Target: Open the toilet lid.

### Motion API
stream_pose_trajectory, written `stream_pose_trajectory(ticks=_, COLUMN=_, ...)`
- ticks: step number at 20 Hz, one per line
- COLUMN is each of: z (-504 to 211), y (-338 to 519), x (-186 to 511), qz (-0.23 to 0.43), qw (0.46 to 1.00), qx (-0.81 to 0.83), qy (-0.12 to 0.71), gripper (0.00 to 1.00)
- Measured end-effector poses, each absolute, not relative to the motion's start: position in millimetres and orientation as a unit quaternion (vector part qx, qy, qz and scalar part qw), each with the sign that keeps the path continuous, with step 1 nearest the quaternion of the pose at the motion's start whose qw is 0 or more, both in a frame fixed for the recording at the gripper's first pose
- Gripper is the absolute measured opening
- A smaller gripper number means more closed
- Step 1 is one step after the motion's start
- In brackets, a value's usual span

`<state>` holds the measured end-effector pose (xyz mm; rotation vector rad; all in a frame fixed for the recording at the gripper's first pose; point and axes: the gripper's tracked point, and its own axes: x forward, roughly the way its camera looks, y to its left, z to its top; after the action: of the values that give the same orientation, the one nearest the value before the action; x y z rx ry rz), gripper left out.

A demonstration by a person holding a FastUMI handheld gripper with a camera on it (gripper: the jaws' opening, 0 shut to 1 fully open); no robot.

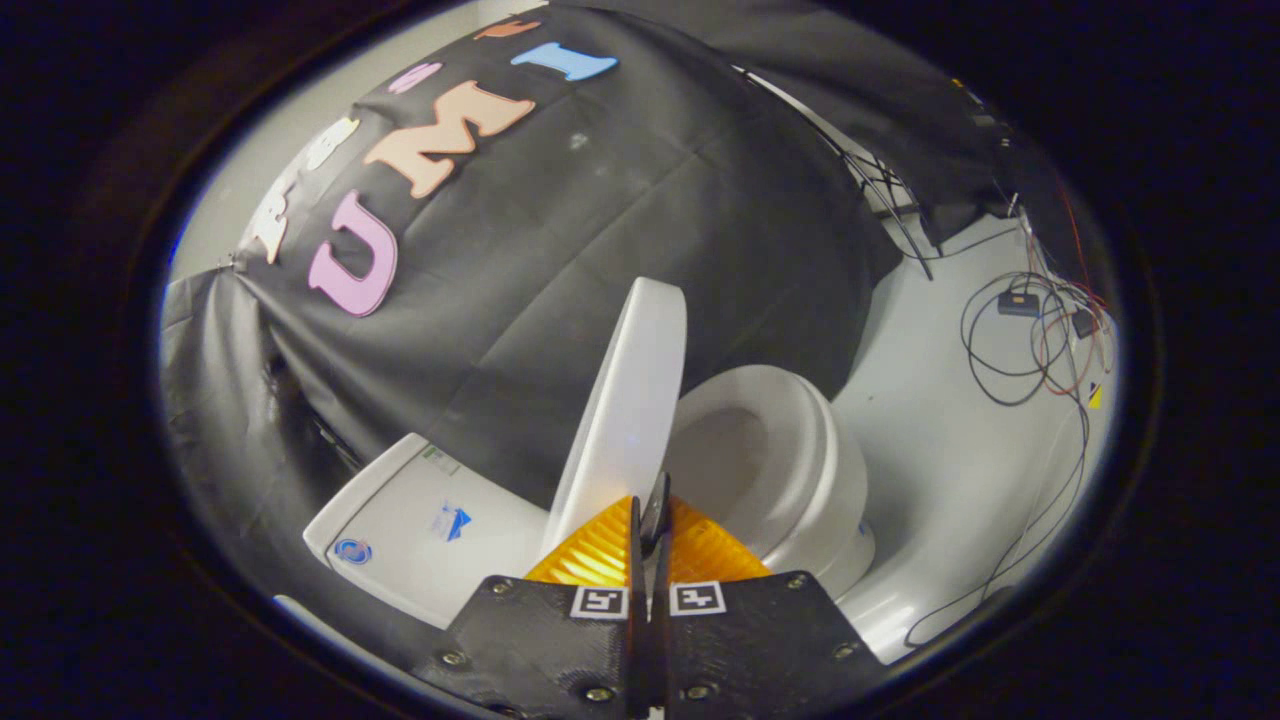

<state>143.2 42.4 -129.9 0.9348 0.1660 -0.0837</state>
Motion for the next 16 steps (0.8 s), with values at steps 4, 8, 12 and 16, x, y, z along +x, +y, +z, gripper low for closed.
stream_pose_trajectory(ticks=4, z=-105, y=51, x=146, qz=-0.051, qw=0.893, qx=0.444, qy=0.056, gripper=0.01)
stream_pose_trajectory(ticks=8, z=-81, y=63, x=147, qz=-0.051, qw=0.910, qx=0.408, qy=0.059, gripper=0.01)
stream_pose_trajectory(ticks=12, z=-57, y=73, x=148, qz=-0.054, qw=0.918, qx=0.389, qy=0.051, gripper=0.00)
stream_pose_trajectory(ticks=16, z=-37, y=87, x=148, qz=-0.075, qw=0.926, qx=0.366, qy=0.045, gripper=0.01)
